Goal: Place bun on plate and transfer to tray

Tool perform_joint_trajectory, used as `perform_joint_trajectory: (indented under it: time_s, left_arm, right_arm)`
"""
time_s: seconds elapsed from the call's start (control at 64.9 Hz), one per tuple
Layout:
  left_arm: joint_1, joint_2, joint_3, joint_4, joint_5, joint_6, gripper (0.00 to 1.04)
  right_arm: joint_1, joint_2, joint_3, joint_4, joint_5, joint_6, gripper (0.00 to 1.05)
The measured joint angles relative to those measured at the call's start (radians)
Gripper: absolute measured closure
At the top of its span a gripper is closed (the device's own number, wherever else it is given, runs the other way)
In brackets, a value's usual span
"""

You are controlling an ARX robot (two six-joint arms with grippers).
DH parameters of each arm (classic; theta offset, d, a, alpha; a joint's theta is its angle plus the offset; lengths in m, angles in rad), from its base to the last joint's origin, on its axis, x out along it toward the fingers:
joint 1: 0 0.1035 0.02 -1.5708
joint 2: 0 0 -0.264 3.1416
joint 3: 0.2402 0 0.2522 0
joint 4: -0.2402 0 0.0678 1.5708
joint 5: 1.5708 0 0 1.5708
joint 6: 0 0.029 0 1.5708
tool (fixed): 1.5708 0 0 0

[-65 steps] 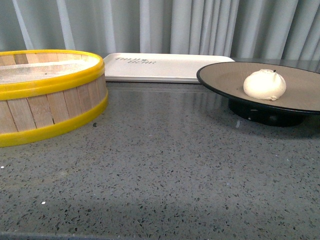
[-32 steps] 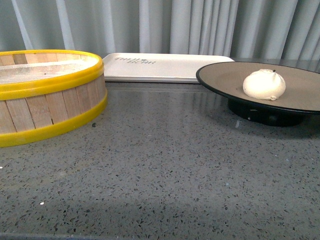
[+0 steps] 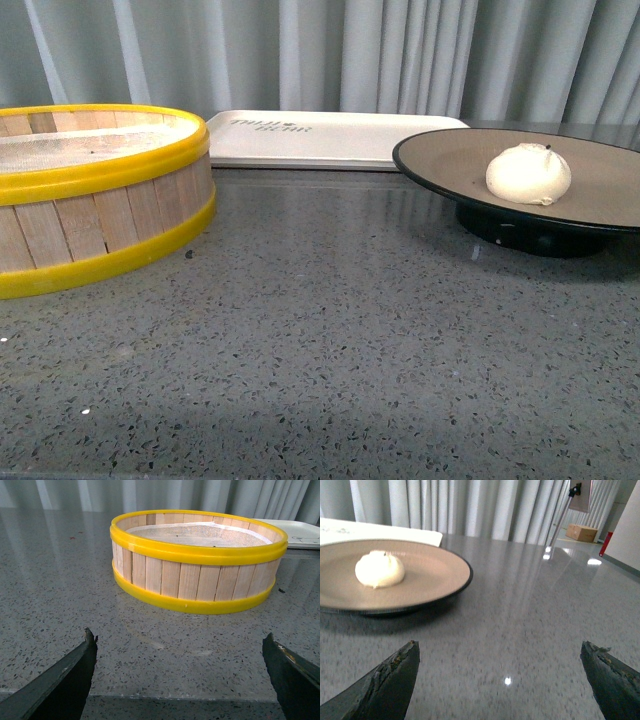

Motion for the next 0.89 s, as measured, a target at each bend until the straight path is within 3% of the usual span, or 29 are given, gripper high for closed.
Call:
perform_joint_trajectory:
  time_s: [0.123, 0.216, 0.262, 0.339, 0.585, 0.693, 0.893]
  left_arm:
    - [0.0, 0.0, 0.0, 0.0, 0.0, 0.0, 0.07]
    - [0.0, 0.0, 0.0, 0.0, 0.0, 0.0, 0.07]
    - [0.0, 0.0, 0.0, 0.0, 0.0, 0.0, 0.07]
    - [0.0, 0.0, 0.0, 0.0, 0.0, 0.0, 0.07]
    - [0.0, 0.0, 0.0, 0.0, 0.0, 0.0, 0.07]
    - [0.0, 0.0, 0.0, 0.0, 0.0, 0.0, 0.07]
    - [0.0, 0.0, 0.0, 0.0, 0.0, 0.0, 0.07]
  right_arm:
    - [-0.11, 0.18, 0.078, 0.138, -0.105, 0.115, 0.08]
    - [-0.19, 0.33, 0.161, 0.186, -0.171, 0.286, 0.08]
    - [-0.217, 0.403, 0.204, 0.197, -0.2, 0.387, 0.08]
    - [-0.243, 0.523, 0.289, 0.183, -0.259, 0.682, 0.08]
    - [-0.233, 0.642, 0.372, 0.112, -0.352, 1.212, 0.08]
    - [-0.202, 0.653, 0.377, 0.074, -0.393, 1.347, 0.08]
    - [-0.197, 0.713, 0.409, 0.05, -0.453, 1.435, 0.08]
